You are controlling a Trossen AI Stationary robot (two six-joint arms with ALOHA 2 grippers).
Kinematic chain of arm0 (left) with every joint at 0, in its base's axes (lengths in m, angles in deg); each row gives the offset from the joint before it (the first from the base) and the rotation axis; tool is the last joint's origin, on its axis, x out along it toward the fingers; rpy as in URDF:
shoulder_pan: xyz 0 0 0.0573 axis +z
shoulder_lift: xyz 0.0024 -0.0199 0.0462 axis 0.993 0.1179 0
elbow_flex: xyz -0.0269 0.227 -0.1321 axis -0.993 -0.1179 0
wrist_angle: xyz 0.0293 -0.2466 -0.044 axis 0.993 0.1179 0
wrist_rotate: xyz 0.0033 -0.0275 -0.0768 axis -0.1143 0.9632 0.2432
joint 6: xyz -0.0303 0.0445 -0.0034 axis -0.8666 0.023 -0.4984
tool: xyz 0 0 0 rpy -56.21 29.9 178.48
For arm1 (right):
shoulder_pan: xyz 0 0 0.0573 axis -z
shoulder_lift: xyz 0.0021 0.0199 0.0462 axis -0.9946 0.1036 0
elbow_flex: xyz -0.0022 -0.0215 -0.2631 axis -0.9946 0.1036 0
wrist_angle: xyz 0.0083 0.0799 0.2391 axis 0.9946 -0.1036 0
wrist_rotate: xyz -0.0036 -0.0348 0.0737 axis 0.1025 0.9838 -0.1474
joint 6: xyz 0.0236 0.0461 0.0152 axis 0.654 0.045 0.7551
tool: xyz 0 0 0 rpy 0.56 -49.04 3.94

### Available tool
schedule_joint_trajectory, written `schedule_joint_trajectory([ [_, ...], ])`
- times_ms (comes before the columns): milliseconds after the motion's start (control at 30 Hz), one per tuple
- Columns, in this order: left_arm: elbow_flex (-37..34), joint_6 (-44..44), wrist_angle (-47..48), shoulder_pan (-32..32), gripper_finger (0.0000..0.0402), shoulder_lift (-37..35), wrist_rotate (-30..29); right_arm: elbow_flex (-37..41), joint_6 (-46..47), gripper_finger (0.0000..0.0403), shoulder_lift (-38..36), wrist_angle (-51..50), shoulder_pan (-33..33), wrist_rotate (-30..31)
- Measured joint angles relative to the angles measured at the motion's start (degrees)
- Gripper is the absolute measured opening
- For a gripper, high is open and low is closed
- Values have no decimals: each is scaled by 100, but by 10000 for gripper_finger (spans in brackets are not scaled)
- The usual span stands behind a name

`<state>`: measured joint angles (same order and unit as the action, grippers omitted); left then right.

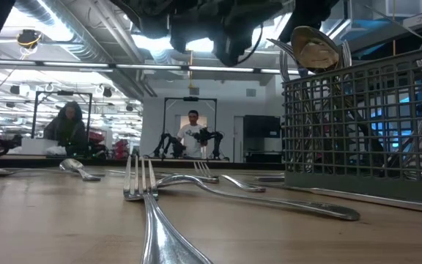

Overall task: Sort silverware
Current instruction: Put the silver fork into the gray silverware basket

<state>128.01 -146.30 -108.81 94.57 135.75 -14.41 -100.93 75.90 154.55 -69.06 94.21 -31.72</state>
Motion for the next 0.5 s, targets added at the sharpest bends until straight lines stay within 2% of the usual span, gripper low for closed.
schedule_joint_trajectory([
  [167,-5,597,166,231,124,-18,612,0,11,119,0,-49,0,-1],
  [300,-54,1113,432,468,124,-247,639,0,18,119,0,-48,0,-1],
  [400,-238,1951,1419,696,124,-660,434,0,24,119,0,-45,0,-1],
  [500,-302,3256,3319,875,124,-1262,-222,0,35,119,0,-40,0,0],
])
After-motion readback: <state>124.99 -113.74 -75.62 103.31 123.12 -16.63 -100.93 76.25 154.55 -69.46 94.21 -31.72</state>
